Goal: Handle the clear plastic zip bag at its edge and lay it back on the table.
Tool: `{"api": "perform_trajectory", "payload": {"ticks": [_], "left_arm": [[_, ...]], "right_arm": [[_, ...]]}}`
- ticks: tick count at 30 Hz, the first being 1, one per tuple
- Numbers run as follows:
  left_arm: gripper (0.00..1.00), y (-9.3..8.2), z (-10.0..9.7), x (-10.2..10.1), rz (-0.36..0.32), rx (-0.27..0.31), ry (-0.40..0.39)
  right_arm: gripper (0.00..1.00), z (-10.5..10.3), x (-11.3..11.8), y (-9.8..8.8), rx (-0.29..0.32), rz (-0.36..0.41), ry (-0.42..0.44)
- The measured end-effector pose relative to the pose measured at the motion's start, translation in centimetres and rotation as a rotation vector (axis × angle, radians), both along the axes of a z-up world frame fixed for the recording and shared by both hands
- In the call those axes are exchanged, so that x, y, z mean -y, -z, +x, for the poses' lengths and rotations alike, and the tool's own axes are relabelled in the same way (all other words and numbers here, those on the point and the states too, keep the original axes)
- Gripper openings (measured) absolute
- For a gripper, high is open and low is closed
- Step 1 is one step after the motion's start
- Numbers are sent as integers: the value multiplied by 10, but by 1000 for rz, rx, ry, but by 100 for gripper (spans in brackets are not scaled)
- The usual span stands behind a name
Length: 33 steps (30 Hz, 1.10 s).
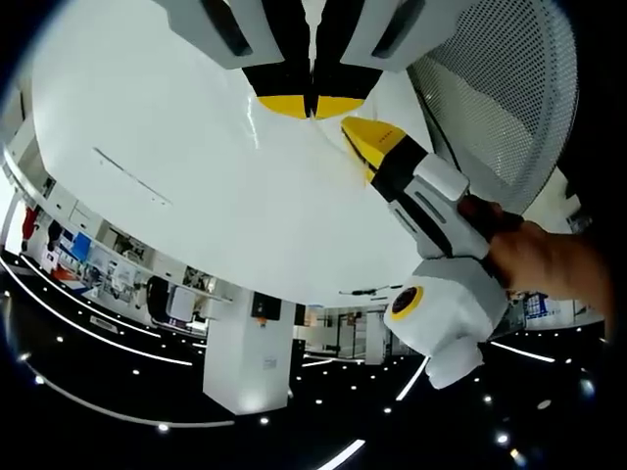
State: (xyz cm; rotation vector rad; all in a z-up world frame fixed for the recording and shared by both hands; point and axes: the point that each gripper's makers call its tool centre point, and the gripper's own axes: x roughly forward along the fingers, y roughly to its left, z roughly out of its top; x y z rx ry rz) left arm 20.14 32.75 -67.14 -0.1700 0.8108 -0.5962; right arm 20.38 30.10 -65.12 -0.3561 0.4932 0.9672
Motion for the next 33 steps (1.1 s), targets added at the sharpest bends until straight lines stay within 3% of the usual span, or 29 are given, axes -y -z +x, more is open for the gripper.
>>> {"api": "perform_trajectory", "payload": {"ticks": [33], "left_arm": [[0, 4, -6, -3, 46, -2, 30]], "right_arm": [[0, 21, 11, -16, 51, 23, 57]]}}
